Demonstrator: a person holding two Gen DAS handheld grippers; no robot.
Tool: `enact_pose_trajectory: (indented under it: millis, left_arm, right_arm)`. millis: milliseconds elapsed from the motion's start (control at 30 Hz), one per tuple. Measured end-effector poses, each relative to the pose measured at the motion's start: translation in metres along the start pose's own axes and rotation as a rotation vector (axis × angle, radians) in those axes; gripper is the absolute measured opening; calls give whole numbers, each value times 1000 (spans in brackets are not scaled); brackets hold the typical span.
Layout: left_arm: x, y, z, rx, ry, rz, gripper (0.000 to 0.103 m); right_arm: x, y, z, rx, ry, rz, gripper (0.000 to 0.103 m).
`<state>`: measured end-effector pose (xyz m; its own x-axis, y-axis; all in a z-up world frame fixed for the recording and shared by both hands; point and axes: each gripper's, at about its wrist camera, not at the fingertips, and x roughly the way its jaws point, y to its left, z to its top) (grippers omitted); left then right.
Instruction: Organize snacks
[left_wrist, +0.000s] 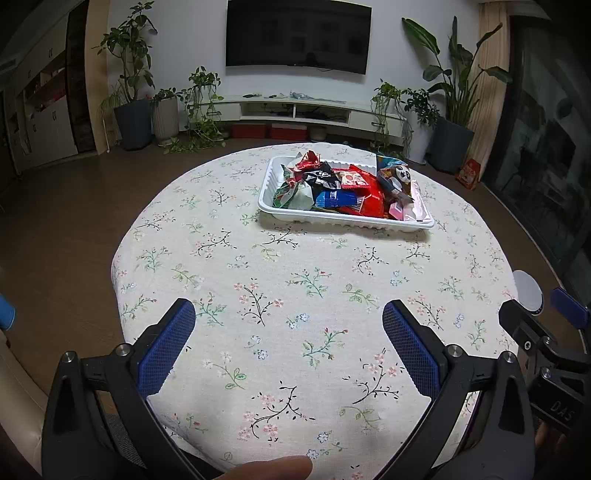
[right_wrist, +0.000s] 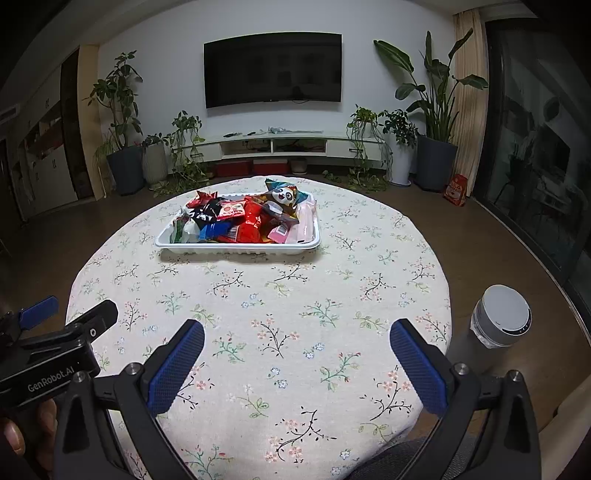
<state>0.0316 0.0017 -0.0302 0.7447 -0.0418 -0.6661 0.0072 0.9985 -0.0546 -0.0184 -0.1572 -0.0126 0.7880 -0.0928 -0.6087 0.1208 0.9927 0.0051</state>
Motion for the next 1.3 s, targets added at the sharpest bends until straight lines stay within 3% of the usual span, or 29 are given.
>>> enact_pose_trajectory:
  millis: [1300]
  left_arm:
    - [4,1,-5,1,6,4,103]
  right_arm:
    - [3,0,-7,3,23,2,103]
